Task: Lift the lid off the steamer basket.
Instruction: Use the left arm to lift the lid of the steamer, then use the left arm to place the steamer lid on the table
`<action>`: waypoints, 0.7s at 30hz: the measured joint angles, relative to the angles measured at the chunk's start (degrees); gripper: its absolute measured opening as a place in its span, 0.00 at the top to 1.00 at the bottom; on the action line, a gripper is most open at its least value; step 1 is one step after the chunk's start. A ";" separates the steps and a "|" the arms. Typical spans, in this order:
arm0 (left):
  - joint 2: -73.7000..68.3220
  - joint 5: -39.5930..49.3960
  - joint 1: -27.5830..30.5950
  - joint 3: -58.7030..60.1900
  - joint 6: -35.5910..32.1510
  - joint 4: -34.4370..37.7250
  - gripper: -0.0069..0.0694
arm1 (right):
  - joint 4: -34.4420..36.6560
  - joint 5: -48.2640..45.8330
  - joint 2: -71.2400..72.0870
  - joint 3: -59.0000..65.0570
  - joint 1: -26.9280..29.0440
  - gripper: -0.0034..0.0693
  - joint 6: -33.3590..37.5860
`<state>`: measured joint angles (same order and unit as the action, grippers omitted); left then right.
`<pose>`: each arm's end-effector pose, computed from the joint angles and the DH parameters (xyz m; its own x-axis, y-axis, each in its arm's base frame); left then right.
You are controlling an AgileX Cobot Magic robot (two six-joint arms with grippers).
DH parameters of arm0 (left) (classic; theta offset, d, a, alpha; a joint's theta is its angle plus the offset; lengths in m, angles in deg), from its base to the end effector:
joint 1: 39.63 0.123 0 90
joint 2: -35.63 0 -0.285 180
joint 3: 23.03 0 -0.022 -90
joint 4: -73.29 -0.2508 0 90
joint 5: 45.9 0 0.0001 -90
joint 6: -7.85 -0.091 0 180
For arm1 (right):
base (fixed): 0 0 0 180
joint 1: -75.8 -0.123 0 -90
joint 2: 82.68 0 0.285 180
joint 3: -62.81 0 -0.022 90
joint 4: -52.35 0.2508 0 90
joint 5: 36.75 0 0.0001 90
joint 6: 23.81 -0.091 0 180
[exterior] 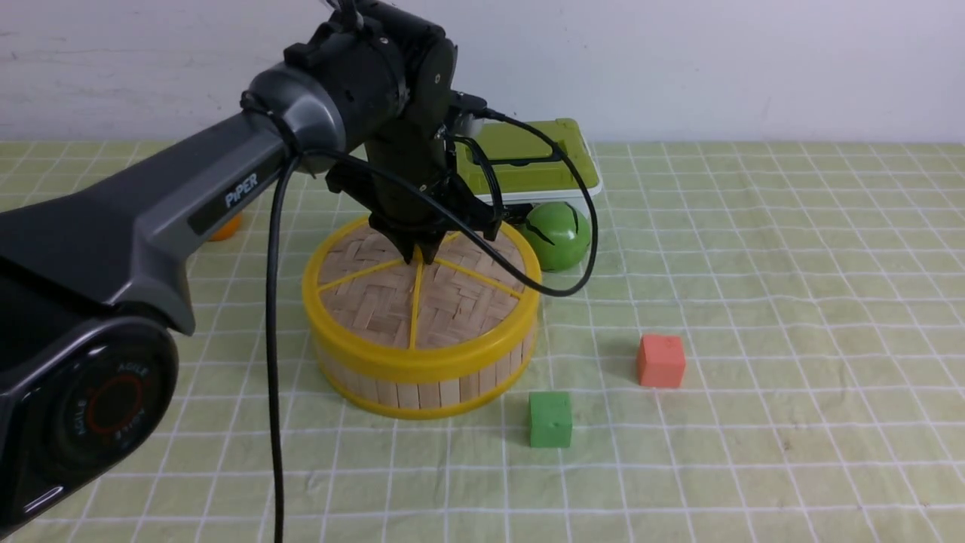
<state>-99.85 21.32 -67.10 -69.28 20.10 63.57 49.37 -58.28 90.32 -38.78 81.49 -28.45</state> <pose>0.4412 -0.2134 0.2659 -0.8615 0.2842 -0.4208 0.2762 0.9577 0.0814 0.0519 -0.0069 0.1732 -0.2855 0.0612 -0.9564 0.1267 0.9916 0.0256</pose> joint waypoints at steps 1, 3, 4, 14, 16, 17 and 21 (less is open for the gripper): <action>0.00 0.00 0.00 0.00 0.46 -0.13 0.76 | 0.00 0.00 0.00 0.00 0.00 0.62 0.00; 0.00 0.06 0.00 0.00 1.10 -0.13 0.76 | 0.00 0.00 0.00 0.00 0.00 0.62 0.00; 0.00 0.06 0.00 0.00 1.45 -0.13 0.76 | 0.00 0.00 0.00 0.00 0.00 0.62 0.00; 1.05 0.20 0.00 0.00 2.60 -0.07 0.76 | 0.00 0.00 0.00 0.00 0.00 0.62 0.00; 3.15 -0.24 0.00 0.00 2.76 -0.07 0.76 | 0.00 0.00 0.00 0.00 0.00 0.62 0.00; 4.50 -0.71 0.00 0.00 2.91 -0.16 0.76 | 0.00 0.00 0.00 0.00 0.00 0.62 0.00; 11.36 -1.42 0.00 0.00 3.99 -1.43 0.76 | 0.00 0.00 0.00 0.00 0.00 0.62 0.00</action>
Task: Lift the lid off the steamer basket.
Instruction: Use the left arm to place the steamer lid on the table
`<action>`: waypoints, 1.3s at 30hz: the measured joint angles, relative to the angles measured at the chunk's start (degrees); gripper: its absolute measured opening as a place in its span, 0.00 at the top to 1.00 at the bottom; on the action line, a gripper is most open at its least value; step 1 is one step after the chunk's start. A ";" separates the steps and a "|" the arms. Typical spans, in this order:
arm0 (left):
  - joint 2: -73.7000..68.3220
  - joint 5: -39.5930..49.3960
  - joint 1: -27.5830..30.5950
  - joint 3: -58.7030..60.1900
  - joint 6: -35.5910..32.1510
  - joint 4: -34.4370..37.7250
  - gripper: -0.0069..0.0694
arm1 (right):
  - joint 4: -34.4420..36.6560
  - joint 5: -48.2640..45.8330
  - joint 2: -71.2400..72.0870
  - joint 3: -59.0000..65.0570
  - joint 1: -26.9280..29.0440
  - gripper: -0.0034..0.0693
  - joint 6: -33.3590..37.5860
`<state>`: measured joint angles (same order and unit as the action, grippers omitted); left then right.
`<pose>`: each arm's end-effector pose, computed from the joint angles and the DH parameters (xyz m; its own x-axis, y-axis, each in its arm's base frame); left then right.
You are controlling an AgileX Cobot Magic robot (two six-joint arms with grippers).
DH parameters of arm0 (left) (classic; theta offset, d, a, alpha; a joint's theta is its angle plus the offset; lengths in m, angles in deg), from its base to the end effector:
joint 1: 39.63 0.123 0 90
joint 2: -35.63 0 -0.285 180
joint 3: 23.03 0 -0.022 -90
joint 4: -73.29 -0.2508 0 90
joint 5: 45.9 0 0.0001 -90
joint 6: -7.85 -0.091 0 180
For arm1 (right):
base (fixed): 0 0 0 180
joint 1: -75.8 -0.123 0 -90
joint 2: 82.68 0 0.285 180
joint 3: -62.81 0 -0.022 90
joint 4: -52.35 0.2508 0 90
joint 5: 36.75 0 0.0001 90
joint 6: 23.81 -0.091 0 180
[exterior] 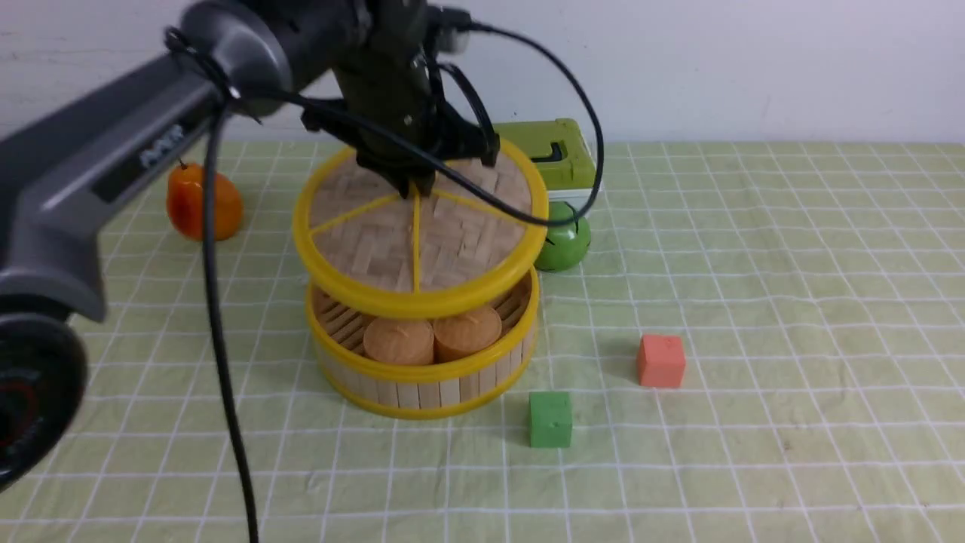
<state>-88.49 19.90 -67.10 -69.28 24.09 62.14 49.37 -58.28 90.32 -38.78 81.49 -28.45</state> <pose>0.4102 -0.1951 0.3613 -0.7690 0.1763 -0.6144 0.2098 0.9776 0.0180 0.0519 -0.0069 0.1732 -0.2855 0.0612 -0.9564 0.1267 0.9916 0.0256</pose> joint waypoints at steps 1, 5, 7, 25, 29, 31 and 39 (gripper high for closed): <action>0.37 0.00 0.00 0.00 0.06 -0.13 0.76 | 0.00 0.00 0.00 0.00 0.00 0.62 0.00; 6.76 0.23 0.00 0.00 0.31 -2.36 0.76 | 0.00 0.00 0.00 0.00 0.00 0.62 0.00; 10.26 1.95 0.00 0.00 0.31 -5.57 0.76 | 0.00 0.00 0.00 0.00 0.00 0.62 0.00; 19.06 -18.39 22.86 41.08 14.31 -7.01 0.76 | 0.00 0.00 0.00 0.00 0.00 0.62 0.00; 17.26 -27.77 25.48 48.28 20.05 -7.07 0.76 | 0.00 0.00 0.00 0.00 0.00 0.62 0.00; 15.46 -30.96 26.00 50.48 22.56 -7.07 0.76 | 0.00 0.00 0.00 0.00 0.00 0.62 0.00; 14.64 -32.54 25.76 50.97 23.39 -7.02 0.61 | 0.00 0.00 0.00 0.00 0.00 0.62 0.00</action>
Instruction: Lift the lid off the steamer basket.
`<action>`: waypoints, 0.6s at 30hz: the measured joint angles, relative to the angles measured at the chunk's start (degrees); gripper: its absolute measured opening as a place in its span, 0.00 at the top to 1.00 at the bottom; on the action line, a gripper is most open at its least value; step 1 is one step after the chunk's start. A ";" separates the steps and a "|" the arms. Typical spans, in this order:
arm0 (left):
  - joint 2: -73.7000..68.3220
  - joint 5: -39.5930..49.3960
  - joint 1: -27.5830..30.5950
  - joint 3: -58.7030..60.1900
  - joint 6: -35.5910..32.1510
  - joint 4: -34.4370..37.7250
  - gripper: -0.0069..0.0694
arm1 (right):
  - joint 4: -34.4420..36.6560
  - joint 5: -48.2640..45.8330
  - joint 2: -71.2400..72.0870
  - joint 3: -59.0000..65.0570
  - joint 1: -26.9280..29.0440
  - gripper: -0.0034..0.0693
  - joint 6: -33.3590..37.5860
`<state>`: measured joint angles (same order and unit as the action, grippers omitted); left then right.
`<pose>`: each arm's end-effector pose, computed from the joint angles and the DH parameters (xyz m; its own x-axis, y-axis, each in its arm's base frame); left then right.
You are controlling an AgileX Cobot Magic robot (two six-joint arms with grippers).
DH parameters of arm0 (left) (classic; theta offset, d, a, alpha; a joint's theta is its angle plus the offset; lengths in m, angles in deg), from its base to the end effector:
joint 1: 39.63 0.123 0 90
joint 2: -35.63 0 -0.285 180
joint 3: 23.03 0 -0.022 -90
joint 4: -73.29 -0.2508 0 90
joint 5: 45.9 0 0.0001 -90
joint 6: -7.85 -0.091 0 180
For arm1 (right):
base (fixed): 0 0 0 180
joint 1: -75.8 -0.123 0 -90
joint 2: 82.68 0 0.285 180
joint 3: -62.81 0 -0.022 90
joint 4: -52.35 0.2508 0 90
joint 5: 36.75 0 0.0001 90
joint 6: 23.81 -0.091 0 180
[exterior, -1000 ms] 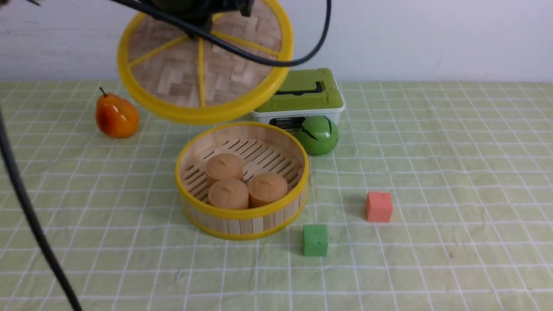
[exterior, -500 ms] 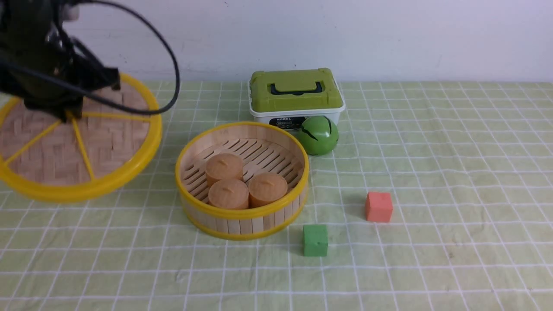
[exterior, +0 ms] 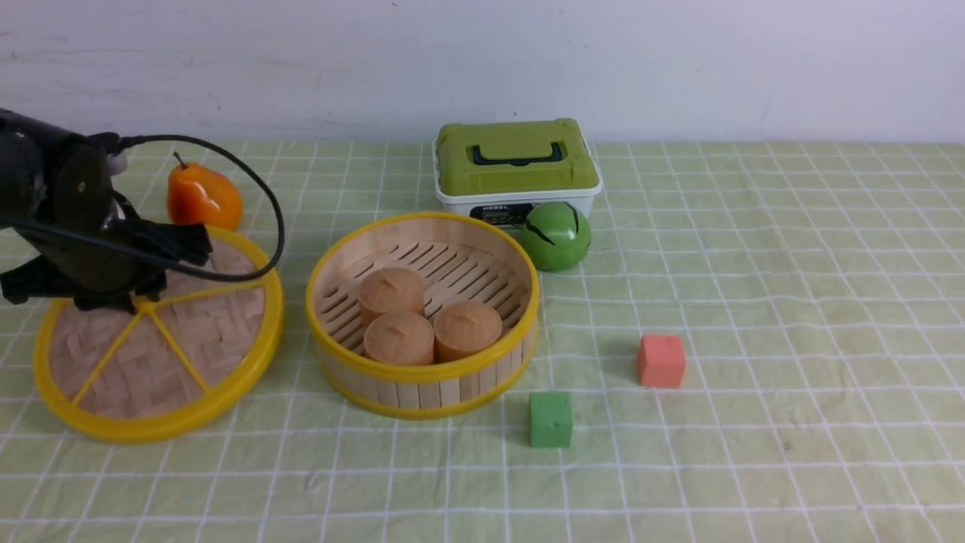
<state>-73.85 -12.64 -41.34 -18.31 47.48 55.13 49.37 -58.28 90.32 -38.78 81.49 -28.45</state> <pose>0.3830 0.0042 0.2344 -0.7294 -0.3837 -0.5663 -0.4014 0.9104 -0.0999 0.0519 -0.0069 0.1732 -0.2855 0.0612 -0.9564 0.1267 0.9916 0.0256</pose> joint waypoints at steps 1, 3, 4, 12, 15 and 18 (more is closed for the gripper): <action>0.45 0.55 0.00 0.00 -0.36 0.00 0.57 | 0.00 0.00 0.00 0.00 0.00 0.62 0.00; 2.25 2.22 0.00 0.00 -2.12 0.40 0.53 | 0.00 0.00 0.00 0.00 0.00 0.62 0.00; 3.66 2.92 0.00 0.00 -3.12 0.80 0.52 | 0.00 0.00 0.00 0.00 0.00 0.62 0.00; 25.84 5.76 0.00 0.07 -14.34 13.63 0.72 | 0.00 0.00 0.00 0.00 0.00 0.62 0.00; 36.91 4.26 0.00 0.20 -21.20 21.18 0.84 | 0.00 0.00 0.00 0.00 0.00 0.62 0.00; 46.55 2.43 0.00 1.95 -27.54 26.97 0.93 | 0.00 0.00 0.00 0.00 0.00 0.62 0.00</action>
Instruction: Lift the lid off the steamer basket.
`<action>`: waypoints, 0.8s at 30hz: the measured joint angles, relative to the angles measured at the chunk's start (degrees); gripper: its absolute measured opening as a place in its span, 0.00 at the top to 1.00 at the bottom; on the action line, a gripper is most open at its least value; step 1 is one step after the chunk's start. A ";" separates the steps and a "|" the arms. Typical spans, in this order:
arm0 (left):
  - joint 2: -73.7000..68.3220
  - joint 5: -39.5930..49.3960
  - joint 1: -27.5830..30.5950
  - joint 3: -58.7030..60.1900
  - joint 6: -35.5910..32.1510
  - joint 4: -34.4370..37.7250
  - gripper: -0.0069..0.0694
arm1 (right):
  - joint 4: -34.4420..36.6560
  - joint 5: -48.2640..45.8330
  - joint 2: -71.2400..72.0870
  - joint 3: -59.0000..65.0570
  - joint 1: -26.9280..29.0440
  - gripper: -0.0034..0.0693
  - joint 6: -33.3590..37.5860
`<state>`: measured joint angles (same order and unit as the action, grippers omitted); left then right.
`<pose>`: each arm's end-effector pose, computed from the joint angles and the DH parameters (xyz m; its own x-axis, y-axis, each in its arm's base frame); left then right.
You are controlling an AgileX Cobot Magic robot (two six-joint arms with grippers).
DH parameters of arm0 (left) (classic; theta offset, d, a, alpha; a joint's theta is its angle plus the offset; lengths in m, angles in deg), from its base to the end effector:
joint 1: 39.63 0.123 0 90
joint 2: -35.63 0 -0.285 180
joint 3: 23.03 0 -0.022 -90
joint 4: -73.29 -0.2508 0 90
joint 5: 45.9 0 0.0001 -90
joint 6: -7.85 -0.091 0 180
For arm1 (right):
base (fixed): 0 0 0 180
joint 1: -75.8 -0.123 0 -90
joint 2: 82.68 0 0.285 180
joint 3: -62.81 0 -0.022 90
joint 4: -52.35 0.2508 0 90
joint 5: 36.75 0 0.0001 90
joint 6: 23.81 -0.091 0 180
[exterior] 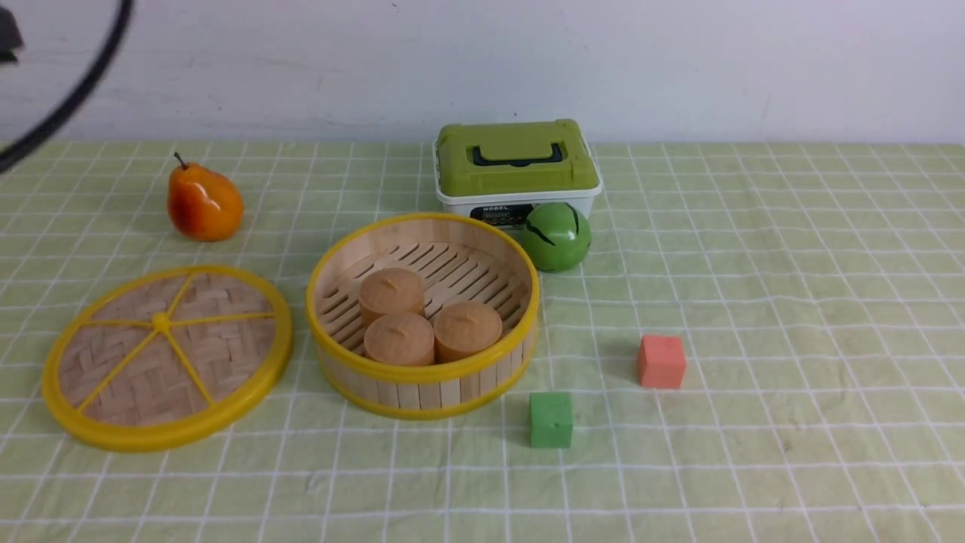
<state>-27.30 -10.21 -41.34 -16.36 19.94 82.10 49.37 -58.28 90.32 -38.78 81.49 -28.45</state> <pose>0.1849 -0.0137 0.4613 -0.2820 -0.3203 -0.9044 0.0243 0.9399 -0.3405 0.0519 -0.0069 0.1732 -0.2855 0.0612 -0.9564 0.1267 0.9916 0.0256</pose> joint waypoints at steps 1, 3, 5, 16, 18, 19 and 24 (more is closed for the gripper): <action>3.92 -0.47 0.00 1.91 -2.95 2.50 0.93 | 0.00 0.00 0.00 0.00 0.00 0.62 0.00; 9.57 -0.68 0.00 5.44 -6.01 5.04 0.93 | 0.00 0.00 0.00 0.00 0.00 0.62 0.00; 14.33 -0.79 0.00 9.89 -7.93 7.00 0.93 | 0.00 0.00 0.00 0.00 0.00 0.62 0.00; 29.04 0.51 0.00 35.47 -9.09 8.36 0.93 | 0.00 0.00 0.00 0.00 0.00 0.62 0.00; 29.14 0.62 0.00 39.08 -9.09 8.36 0.93 | 0.00 0.00 0.00 0.00 0.00 0.62 0.00; 29.14 0.62 0.00 40.44 -9.09 8.36 0.93 | 0.00 0.00 0.00 0.00 0.00 0.62 0.00; 29.14 0.62 0.00 47.44 -9.09 8.36 0.93 | 0.00 0.00 0.00 0.00 0.00 0.62 0.00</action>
<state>1.84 -9.59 -41.34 31.08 10.85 90.47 49.37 -58.28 90.32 -38.78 81.49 -28.45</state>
